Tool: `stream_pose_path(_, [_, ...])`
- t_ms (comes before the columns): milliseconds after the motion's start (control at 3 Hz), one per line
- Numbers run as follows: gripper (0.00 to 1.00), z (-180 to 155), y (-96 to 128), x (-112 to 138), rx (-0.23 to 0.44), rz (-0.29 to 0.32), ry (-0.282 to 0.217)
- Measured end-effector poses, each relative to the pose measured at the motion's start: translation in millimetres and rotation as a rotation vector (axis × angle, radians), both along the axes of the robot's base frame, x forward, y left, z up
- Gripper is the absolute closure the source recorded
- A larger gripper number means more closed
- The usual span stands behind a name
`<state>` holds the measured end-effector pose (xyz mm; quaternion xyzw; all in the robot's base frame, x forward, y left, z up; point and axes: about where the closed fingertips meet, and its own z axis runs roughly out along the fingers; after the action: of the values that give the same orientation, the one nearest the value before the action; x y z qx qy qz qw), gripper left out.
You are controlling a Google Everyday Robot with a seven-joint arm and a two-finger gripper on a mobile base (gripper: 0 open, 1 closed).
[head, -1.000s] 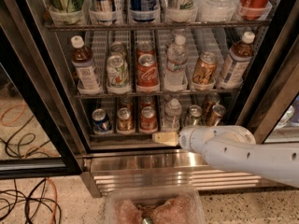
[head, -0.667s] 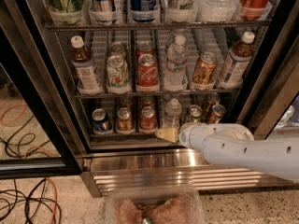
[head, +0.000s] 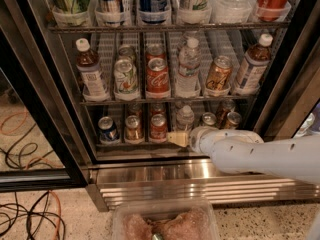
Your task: Pick water bottle from bottom shelf of fridge
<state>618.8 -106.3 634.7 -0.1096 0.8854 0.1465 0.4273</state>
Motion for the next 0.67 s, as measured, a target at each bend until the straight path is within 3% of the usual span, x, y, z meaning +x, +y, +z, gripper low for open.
stream_pose_path(667, [0.18,-0.8,4.4,20.1,-0.023,-0.016,-0.039])
